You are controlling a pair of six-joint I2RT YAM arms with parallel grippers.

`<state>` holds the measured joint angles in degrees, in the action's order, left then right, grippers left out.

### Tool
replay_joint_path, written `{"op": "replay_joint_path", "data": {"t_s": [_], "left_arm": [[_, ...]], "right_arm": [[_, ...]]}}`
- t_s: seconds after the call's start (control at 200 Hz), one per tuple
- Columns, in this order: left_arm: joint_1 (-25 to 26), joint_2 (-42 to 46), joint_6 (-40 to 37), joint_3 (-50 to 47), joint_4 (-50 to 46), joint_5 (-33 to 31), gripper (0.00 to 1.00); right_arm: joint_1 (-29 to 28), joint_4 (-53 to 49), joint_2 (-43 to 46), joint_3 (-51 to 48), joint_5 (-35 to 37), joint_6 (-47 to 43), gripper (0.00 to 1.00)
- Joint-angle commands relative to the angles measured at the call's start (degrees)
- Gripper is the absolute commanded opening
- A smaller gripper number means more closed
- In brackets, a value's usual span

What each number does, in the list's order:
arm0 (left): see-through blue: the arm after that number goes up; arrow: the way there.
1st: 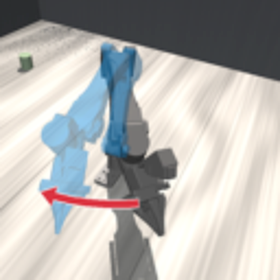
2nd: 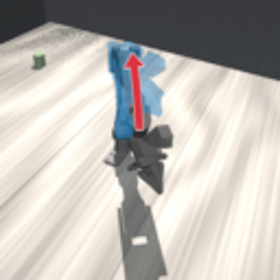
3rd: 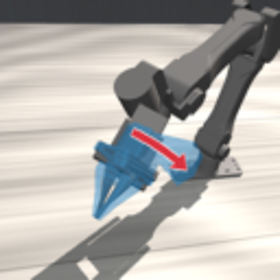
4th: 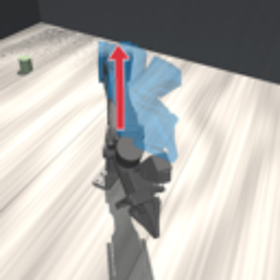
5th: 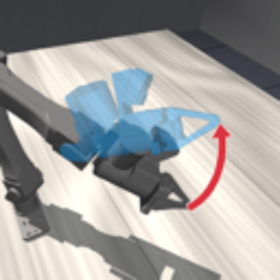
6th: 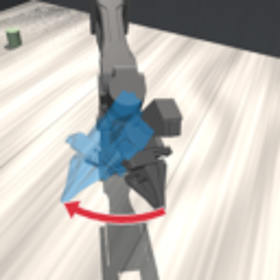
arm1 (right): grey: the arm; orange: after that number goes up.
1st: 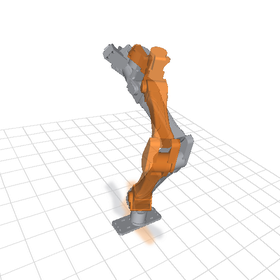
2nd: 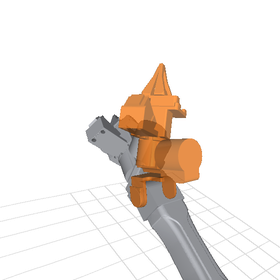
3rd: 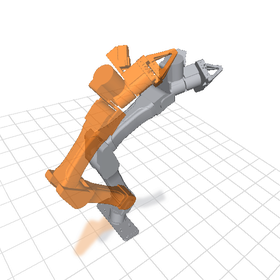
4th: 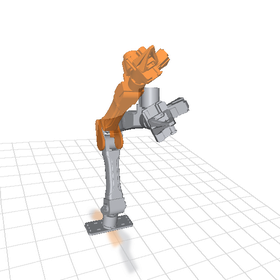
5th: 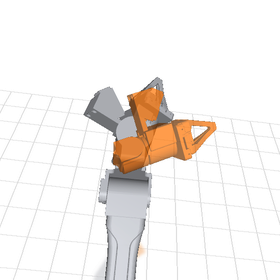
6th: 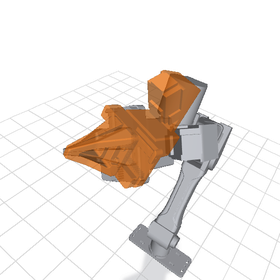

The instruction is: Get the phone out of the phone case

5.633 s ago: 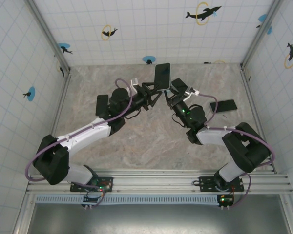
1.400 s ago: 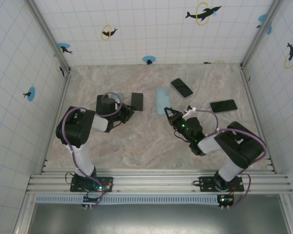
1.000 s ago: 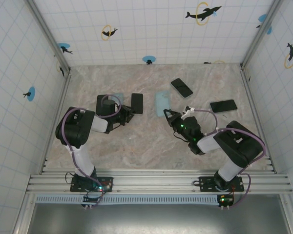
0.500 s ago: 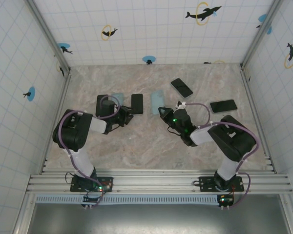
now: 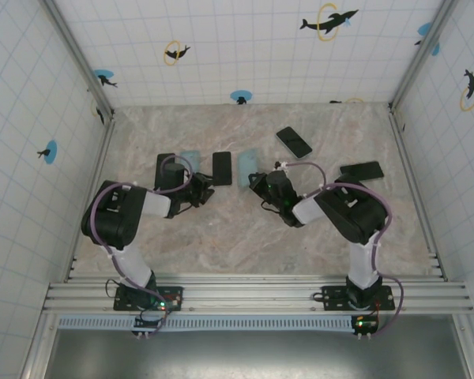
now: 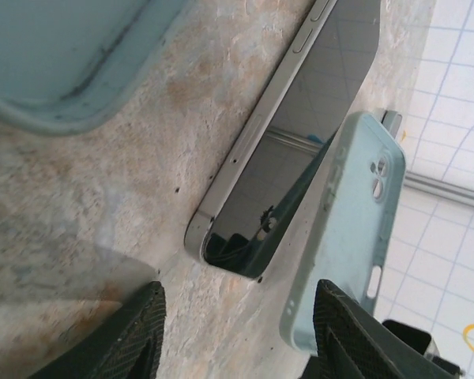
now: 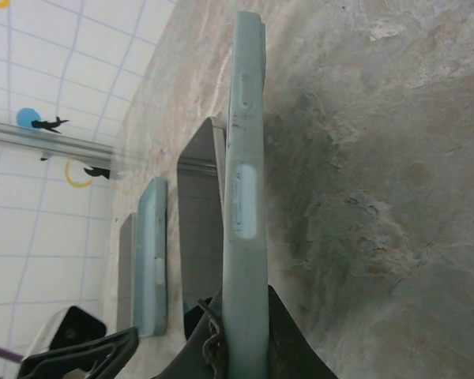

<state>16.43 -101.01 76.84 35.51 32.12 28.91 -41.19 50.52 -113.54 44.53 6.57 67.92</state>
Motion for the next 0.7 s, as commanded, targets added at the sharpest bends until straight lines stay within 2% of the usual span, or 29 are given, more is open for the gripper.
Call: {"op": "replay_joint_path", "data": {"t_s": [0.0, 0.26, 0.475, 0.691], "left_arm": [[-0.43, 3.34, -2.8, 0.2, -4.89, -0.68, 0.53], [-0.49, 8.39, -7.77, 4.08, -12.84, -0.89, 0.54], [-0.64, 9.06, -8.09, 4.48, -13.31, -0.18, 0.54], [-0.74, 8.65, -8.45, 5.57, -12.97, 0.86, 0.55]], "right_arm": [[-0.11, -0.35, -2.24, 3.07, 0.12, -0.86, 0.1], [-0.03, -0.07, -5.28, 5.69, -1.74, -0.69, 0.13], [0.05, -1.06, -5.64, 6.59, -2.26, -1.44, 0.18], [0.07, -7.04, -4.07, 7.93, -2.0, -7.0, 0.32]]}}
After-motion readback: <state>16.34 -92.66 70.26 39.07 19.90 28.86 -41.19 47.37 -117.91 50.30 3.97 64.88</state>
